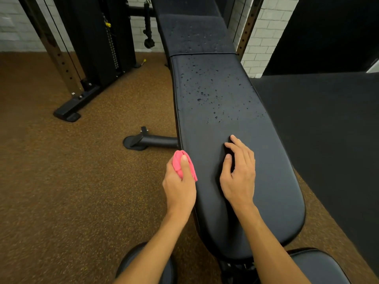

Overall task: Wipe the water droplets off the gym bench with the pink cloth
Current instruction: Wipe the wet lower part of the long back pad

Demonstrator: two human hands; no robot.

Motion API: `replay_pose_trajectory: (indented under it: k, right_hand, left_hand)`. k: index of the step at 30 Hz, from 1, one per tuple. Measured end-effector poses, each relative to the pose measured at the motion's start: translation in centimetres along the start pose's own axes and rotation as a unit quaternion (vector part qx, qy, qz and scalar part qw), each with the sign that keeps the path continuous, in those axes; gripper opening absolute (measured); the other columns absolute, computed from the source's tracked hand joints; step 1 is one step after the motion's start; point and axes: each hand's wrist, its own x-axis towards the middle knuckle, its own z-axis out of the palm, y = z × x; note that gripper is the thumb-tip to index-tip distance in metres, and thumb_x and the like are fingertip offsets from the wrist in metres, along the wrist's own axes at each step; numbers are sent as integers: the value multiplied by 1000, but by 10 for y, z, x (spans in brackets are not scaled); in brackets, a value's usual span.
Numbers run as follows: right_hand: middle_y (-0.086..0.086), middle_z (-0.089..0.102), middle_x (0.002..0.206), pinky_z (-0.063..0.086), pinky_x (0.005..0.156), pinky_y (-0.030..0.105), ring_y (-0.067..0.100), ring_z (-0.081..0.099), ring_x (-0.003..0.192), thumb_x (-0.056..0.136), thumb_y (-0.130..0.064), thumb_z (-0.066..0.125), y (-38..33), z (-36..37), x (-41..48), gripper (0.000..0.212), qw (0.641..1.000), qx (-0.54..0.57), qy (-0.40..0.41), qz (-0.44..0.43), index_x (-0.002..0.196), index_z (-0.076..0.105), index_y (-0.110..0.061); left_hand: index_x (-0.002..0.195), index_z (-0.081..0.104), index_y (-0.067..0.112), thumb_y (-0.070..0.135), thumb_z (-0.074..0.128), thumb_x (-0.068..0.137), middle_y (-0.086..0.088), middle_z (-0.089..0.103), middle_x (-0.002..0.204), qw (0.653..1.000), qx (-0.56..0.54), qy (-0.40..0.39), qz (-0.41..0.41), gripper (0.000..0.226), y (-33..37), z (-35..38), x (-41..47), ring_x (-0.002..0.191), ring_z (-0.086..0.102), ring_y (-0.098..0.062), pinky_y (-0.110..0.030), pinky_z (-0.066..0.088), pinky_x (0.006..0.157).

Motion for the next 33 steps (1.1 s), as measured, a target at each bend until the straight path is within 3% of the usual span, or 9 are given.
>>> replay_pose_trajectory:
  k: [5, 9, 13, 15, 18, 22, 27, 33]
  right_hand:
    - [-3, 58, 153, 42, 120, 47, 16, 48, 146, 105, -8, 54, -1, -1, -1, 32, 1000, 0, 3, -3, 134, 67, -11]
    - [-4, 58, 154, 41, 121, 46, 14, 47, 147, 105, -10, 53, -1, -1, 1, 32, 1000, -6, 2, 2, 134, 67, -12]
    - [-5, 58, 153, 40, 122, 43, 13, 47, 146, 105, -7, 55, -2, -1, 1, 31, 1000, -10, 1, 4, 133, 67, -14]
    - [-4, 58, 152, 40, 122, 40, 13, 47, 144, 104, -5, 58, -3, 0, 3, 30, 1000, -15, 3, 9, 132, 67, -13]
    - [-2, 59, 148, 34, 120, 28, 16, 50, 141, 104, -10, 57, -7, 3, 12, 28, 999, -45, 3, 3, 130, 67, -12]
    - [0, 55, 153, 28, 125, 30, 19, 45, 149, 105, -18, 55, -9, 7, 26, 32, 996, -81, -18, -22, 136, 63, -13]
    - [-1, 54, 156, 31, 127, 38, 16, 41, 153, 104, -14, 59, -8, 7, 26, 34, 997, -76, -10, -18, 138, 63, -14]
    - [-3, 54, 156, 30, 128, 36, 15, 42, 153, 104, -15, 57, -6, 7, 25, 34, 998, -63, -8, -9, 138, 64, -15]
  left_hand:
    - [140, 57, 13, 58, 34, 111, -13, 65, 129, 1000, -6, 4, -23, 58, 42, 9, 62, 117, 61, -29, -31, 40, 91]
    - [148, 47, 15, 57, 36, 111, -11, 59, 133, 999, -32, -4, -26, 57, 55, 11, 77, 106, 53, -21, -32, 39, 88]
    - [151, 49, 18, 53, 39, 110, -7, 61, 137, 1000, 4, 0, 12, 55, 28, 4, 33, 117, 57, -18, -28, 39, 95]
    - [153, 50, 18, 52, 40, 110, -4, 52, 142, 999, 9, 15, 42, 56, 18, 4, 21, 126, 53, -16, -26, 37, 106]
    - [152, 53, 17, 45, 43, 111, -2, 41, 135, 999, 1, 30, 40, 51, 32, 10, 38, 120, 48, -14, -19, 29, 105]
    - [153, 51, 12, 43, 41, 114, -11, 47, 141, 997, 33, 28, 59, 51, 65, 13, 86, 120, 48, -19, -14, 22, 92]
    - [146, 56, 11, 48, 46, 111, -9, 60, 138, 996, 33, 43, 65, 52, 86, 17, 125, 131, 53, -26, -35, 37, 107]
    - [152, 54, 14, 49, 48, 110, -4, 61, 142, 994, 34, 57, 82, 55, 49, 14, 79, 133, 52, -21, -27, 34, 107]
